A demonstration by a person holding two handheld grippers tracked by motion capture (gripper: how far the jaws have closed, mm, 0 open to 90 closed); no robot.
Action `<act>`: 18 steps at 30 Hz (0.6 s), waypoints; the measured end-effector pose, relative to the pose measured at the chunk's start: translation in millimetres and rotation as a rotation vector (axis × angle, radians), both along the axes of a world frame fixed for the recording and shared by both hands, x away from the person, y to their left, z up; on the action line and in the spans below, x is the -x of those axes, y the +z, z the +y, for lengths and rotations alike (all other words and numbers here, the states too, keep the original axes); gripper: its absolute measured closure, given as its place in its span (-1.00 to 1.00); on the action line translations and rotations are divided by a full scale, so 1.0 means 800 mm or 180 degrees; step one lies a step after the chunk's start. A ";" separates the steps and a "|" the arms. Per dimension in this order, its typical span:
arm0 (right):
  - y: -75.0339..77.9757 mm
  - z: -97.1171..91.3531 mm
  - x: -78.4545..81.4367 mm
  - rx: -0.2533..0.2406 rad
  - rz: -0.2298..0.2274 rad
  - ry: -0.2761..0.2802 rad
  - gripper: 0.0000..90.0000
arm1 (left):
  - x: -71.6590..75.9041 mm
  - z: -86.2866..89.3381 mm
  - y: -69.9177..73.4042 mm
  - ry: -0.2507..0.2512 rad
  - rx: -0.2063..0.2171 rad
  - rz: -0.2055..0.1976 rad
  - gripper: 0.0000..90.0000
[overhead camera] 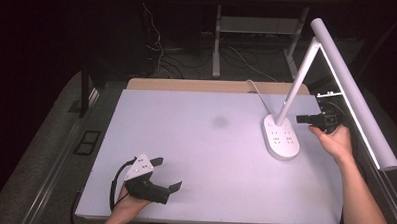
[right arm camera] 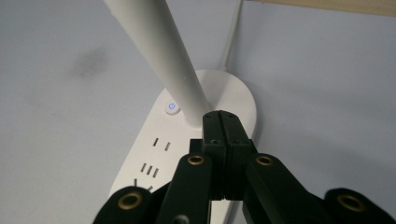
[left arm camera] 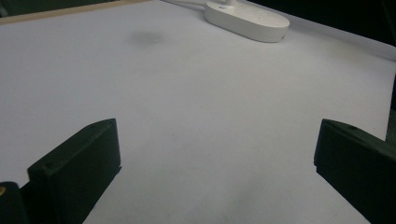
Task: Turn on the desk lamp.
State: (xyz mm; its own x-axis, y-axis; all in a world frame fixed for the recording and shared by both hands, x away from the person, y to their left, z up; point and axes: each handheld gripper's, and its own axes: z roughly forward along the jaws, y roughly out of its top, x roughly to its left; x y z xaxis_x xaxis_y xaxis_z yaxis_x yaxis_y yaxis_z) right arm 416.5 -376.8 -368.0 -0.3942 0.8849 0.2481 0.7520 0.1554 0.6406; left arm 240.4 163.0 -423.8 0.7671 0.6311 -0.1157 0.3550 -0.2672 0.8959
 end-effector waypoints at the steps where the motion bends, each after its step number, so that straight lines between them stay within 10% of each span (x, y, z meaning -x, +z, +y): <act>1: 0.001 0.000 0.003 0.0002 -0.0005 -0.0020 0.99 | 0.000 0.000 0.000 0.0002 0.0001 0.0000 -1.00; 6: 0.004 -0.003 0.021 -0.0071 -0.0016 -0.0041 0.96 | 0.001 -0.001 0.001 -0.0008 -0.0006 -0.0004 -1.00; 18: 0.001 -0.003 0.073 -0.0286 -0.0128 -0.0163 -0.13 | 0.000 -0.006 0.001 -0.0047 -0.0014 -0.0040 -1.00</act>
